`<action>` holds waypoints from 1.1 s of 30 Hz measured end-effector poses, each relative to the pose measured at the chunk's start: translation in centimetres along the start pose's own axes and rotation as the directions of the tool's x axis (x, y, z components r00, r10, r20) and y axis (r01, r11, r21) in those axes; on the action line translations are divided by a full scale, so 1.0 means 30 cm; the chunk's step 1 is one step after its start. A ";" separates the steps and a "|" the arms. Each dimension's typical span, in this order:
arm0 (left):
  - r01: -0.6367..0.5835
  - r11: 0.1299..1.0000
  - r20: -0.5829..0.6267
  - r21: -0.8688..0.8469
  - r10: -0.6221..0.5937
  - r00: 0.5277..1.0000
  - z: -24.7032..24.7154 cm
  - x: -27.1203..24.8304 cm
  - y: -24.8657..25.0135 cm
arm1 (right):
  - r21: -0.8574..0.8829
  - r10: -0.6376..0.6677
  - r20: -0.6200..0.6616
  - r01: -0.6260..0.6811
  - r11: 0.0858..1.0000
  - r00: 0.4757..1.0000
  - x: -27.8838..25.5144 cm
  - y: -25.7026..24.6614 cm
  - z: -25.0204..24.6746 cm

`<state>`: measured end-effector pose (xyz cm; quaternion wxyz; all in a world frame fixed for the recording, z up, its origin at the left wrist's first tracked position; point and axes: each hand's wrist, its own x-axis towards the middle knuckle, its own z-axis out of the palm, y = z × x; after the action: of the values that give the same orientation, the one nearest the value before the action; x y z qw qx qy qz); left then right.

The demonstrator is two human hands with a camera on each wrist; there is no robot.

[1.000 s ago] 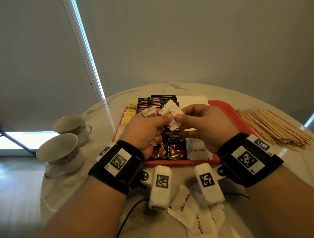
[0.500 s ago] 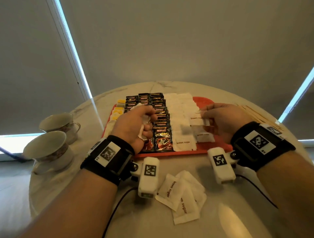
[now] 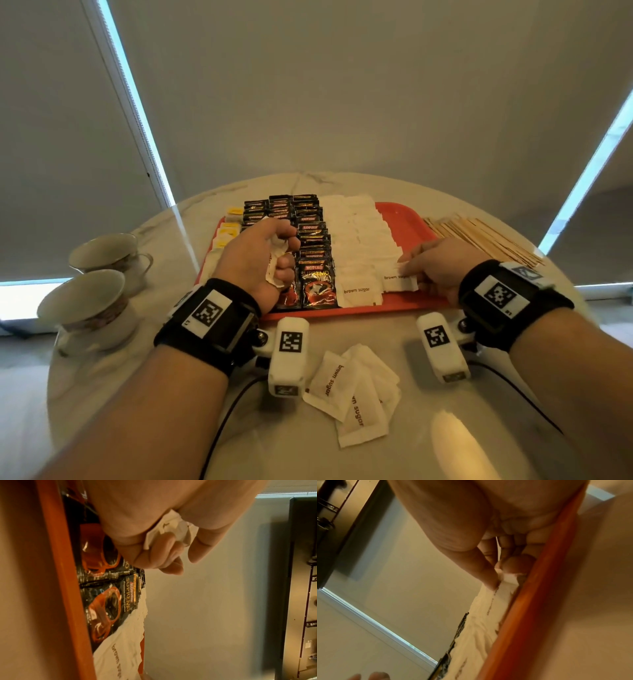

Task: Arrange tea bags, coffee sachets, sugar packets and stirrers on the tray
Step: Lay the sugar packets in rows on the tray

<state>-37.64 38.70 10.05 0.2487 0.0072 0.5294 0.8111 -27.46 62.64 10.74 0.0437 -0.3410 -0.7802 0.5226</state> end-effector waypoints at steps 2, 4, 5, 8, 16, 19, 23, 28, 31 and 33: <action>-0.001 1.000 0.002 0.000 0.001 1.000 0.001 0.000 0.000 | -0.030 -0.005 -0.003 0.005 1.000 1.000 0.006 0.004 -0.001; -0.004 1.000 0.006 0.001 0.004 1.000 0.002 -0.001 0.000 | -0.040 -0.015 -0.007 0.015 0.999 1.000 0.008 0.006 0.000; -0.005 1.000 0.009 0.002 0.005 1.000 0.002 -0.001 0.000 | -0.036 -0.019 -0.008 0.019 0.999 1.000 0.009 0.008 0.000; -0.004 1.000 0.005 0.004 0.004 1.000 0.002 -0.002 0.001 | -0.026 -0.034 0.001 0.034 0.999 0.999 0.013 0.014 0.000; 0.006 1.000 0.007 0.001 -0.006 1.000 0.002 -0.005 0.005 | -0.019 -0.028 0.011 0.028 0.999 1.000 0.011 0.016 -0.009; 0.005 1.000 0.010 0.005 -0.006 1.000 0.002 -0.006 0.005 | -0.023 -0.025 0.018 0.025 0.999 1.000 0.015 0.017 -0.007; 0.006 1.000 0.014 0.009 -0.006 1.000 0.003 -0.008 0.007 | -0.033 -0.027 0.011 0.027 0.999 1.000 0.019 0.022 -0.001; 0.013 1.000 0.010 0.012 -0.014 1.000 0.006 -0.010 0.008 | 0.016 -0.054 -0.075 0.055 0.998 0.996 0.011 0.020 0.000; 0.031 1.000 0.004 -0.004 -0.031 1.000 0.010 -0.011 0.009 | 0.075 -0.154 -0.154 0.166 0.983 0.976 -0.004 0.015 0.004; 0.045 0.999 0.016 -0.023 -0.045 0.999 0.015 -0.019 0.011 | 0.119 -0.189 -0.124 0.203 0.972 0.974 -0.021 0.005 0.016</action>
<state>-37.15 38.76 10.66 0.2711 -0.0015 0.5178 0.8114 -27.11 61.94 10.60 0.1611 -0.2874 -0.7705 0.5457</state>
